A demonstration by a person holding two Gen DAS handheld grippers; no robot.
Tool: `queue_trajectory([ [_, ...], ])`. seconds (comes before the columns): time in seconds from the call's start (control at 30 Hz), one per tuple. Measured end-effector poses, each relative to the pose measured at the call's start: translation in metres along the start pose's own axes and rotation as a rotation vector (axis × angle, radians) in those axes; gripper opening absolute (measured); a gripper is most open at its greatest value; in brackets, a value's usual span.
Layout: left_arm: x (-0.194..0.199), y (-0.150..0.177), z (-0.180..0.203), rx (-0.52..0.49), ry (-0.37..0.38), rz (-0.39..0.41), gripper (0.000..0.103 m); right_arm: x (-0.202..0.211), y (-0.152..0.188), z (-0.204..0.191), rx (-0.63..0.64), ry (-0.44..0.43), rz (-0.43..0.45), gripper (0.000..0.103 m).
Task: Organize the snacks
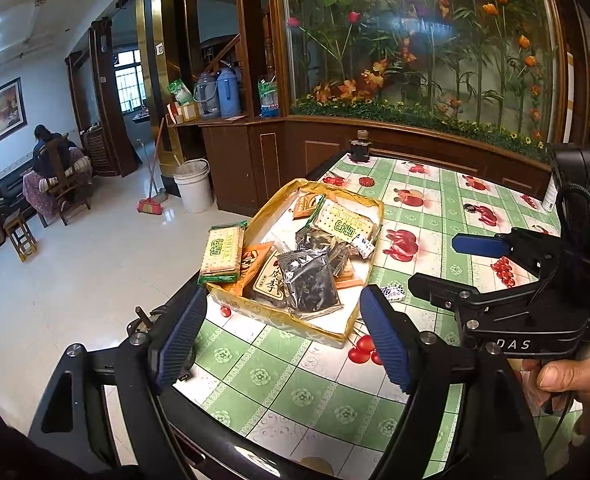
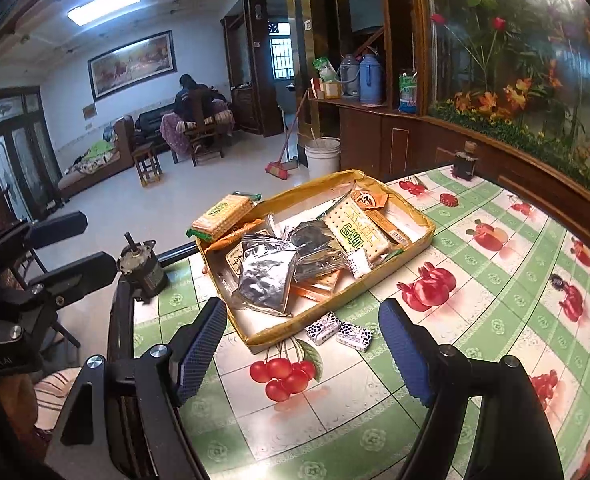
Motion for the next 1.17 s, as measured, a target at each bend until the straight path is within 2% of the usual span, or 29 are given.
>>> queue_trajectory([
  [0.53,0.002,0.009,-0.008,0.002,0.029,-0.016,0.081,-0.005,0.000,-0.020,0.096,0.017,-0.010,0.080],
  [1.17,0.001,0.011,-0.016,0.008,0.026,-0.017,0.081,-0.011,-0.001,-0.044,0.209,0.058,-0.031,0.080],
])
Point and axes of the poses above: each gripper's, at about its wrist camera, not at the fingertips, and x roughly against the way its jaws point, z to its right, y to its underside, the point moved 9 cm from there along -x, roughly the way its jaws point, and after that the axes turned 13 degrees about -z, right-handed, at the moved point
